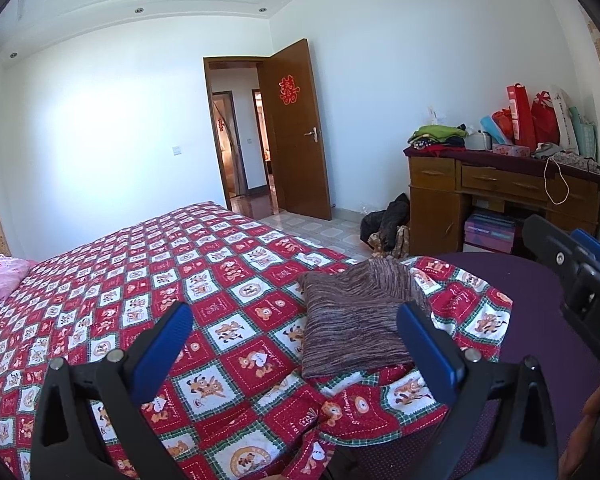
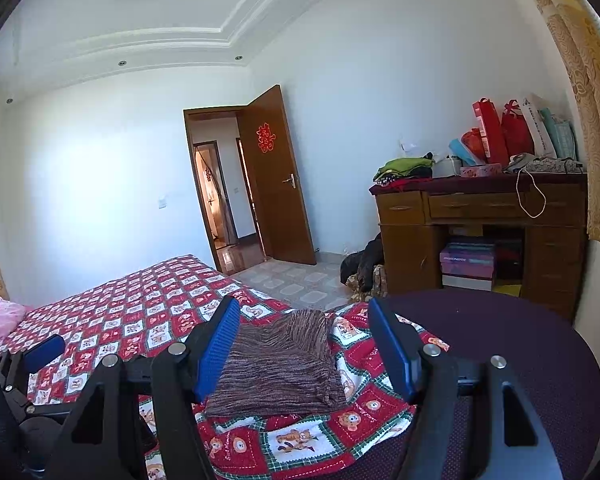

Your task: Fold small clothes

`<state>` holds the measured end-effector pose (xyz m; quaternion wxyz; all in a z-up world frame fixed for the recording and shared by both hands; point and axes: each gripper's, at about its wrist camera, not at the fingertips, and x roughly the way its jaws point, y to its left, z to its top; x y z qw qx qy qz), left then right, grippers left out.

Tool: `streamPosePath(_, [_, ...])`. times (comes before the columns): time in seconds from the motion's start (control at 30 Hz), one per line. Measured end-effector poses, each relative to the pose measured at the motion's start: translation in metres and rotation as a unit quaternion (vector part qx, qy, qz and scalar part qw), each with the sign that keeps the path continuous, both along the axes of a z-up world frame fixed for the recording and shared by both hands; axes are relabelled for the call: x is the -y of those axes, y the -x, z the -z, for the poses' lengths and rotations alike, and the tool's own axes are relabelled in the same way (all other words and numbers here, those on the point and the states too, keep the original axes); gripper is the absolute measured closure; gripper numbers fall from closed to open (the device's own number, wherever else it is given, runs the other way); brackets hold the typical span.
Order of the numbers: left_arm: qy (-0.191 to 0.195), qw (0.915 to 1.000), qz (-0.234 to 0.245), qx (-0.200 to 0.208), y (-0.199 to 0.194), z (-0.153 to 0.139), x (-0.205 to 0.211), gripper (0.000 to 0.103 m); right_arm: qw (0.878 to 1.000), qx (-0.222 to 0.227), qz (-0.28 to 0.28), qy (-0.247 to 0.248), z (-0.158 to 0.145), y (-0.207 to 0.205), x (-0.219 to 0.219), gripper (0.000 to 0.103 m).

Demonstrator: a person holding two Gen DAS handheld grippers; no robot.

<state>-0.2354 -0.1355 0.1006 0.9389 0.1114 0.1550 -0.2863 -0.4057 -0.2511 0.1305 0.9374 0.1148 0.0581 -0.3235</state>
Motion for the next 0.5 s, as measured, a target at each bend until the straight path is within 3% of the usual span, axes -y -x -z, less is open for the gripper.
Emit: streamPosePath(0.5, [-0.002,0.9996,0.017,-0.021,-0.0019,0.0041,0.0018,0.0,1.0,-0.001,0.0,0.0,0.0002,0.0016,-0.0022,0.035])
